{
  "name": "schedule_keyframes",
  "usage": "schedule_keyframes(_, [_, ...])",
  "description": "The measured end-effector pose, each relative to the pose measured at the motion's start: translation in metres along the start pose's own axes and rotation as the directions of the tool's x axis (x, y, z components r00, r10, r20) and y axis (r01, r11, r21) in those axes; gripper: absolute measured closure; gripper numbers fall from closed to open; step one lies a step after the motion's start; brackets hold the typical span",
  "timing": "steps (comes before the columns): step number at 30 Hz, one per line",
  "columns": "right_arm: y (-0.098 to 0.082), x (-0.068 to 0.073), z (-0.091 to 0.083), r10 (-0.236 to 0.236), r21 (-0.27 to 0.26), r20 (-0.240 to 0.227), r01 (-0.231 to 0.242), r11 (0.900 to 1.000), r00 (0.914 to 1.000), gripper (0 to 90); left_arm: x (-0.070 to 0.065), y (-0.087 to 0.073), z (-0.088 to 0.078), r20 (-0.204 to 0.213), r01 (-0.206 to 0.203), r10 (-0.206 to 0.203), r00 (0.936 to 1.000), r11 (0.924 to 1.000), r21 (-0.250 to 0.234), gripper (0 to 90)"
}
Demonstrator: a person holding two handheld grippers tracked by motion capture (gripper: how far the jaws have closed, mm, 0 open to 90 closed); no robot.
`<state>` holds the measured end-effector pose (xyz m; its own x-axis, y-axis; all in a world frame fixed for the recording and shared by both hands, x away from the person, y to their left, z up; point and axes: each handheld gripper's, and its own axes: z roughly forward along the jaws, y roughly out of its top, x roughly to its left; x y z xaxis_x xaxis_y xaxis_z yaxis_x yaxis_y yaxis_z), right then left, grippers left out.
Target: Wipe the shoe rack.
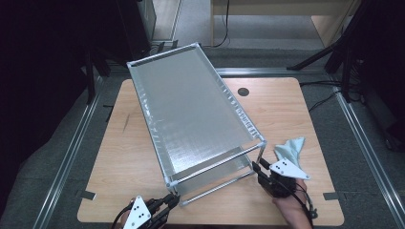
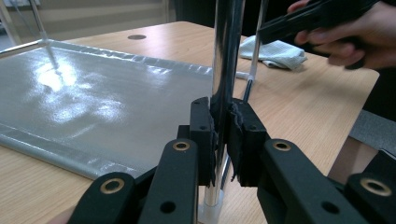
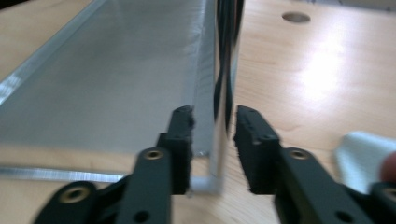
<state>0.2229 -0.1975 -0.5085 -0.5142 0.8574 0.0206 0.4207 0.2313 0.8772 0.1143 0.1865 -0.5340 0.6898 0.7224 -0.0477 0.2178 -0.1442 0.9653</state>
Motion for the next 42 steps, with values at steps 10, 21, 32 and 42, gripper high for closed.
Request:
schedule_keyframes(10, [-0.005,-0.065,-0.036,0.046,-0.03,0.162,-0.042,0.999,0.9856,59.4,-0.001,0.0,0.001,-0.008,-0.002,0.002,1.0,1.0,-0.001,81.6])
schedule_keyframes(21, [-0.032,-0.09,-0.02,0.148,0.094,0.267,-0.179,0.979,0.9521,60.1,-0.001,0.0,0.002,-0.007,-0.002,0.002,1.0,1.0,-0.003,81.7])
schedule_keyframes(32, [-0.022,-0.064,-0.016,0.241,0.08,0.203,-0.262,0.962,0.949,57.6,-0.001,0.0,0.002,-0.009,-0.003,0.003,1.0,1.0,-0.003,81.7])
schedule_keyframes(42, [-0.01,-0.088,0.01,0.135,0.075,0.271,-0.161,0.984,0.9529,21.3,-0.001,-0.001,0.004,-0.007,0.001,-0.001,1.0,1.0,-0.005,81.8])
